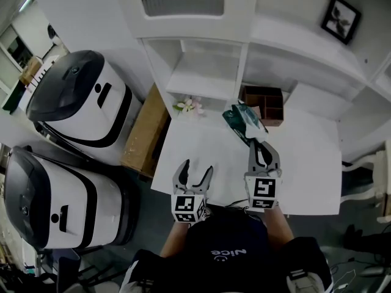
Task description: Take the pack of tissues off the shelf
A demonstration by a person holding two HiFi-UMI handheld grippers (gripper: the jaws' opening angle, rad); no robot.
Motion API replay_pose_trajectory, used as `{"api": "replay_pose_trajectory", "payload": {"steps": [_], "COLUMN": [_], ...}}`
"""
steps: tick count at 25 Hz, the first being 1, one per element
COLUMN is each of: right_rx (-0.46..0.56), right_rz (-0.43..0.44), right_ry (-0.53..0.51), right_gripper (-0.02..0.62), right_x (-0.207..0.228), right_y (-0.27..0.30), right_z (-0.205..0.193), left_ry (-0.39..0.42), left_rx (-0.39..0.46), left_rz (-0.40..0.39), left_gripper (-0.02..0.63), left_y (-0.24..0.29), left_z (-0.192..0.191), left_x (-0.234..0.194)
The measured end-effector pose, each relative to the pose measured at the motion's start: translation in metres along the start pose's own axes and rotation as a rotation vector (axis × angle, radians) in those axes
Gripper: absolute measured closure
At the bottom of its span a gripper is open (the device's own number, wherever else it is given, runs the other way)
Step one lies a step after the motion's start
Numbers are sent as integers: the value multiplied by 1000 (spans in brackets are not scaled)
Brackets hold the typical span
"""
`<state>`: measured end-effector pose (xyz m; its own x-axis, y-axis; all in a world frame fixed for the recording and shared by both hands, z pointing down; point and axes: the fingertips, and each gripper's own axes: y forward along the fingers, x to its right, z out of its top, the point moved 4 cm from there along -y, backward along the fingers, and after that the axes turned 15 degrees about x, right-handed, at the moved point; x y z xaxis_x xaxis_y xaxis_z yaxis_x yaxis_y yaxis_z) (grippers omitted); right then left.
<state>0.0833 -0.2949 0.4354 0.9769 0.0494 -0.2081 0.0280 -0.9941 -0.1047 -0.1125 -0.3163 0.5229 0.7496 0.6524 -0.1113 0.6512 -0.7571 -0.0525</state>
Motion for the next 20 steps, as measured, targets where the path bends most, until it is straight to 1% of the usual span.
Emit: {"api": "replay_pose_trajectory", "payload": {"steps": [7,13,17,20], "right_rx": [-41,-127,-198,-235], "right_rz": [-31,-84,-103,-124], "right_ry": [-23,-9,-16,3], "right_gripper": [575,575,575,575], "right_x": [24,51,61,68], "right_y": [-26,-59,-82,-93], "right_z": [-30,-73,-105,-118], "left_ry": [3,6,-1,-2], "left_rx": [-21,-52,-58,-63], "left_rz": [-24,-54,-79,-86], "left_gripper": [275,275,275,275], "left_y": [10,16,18,21], "left_z": [-9,-19,-25,-28], "left_x": [23,47,65,73]}}
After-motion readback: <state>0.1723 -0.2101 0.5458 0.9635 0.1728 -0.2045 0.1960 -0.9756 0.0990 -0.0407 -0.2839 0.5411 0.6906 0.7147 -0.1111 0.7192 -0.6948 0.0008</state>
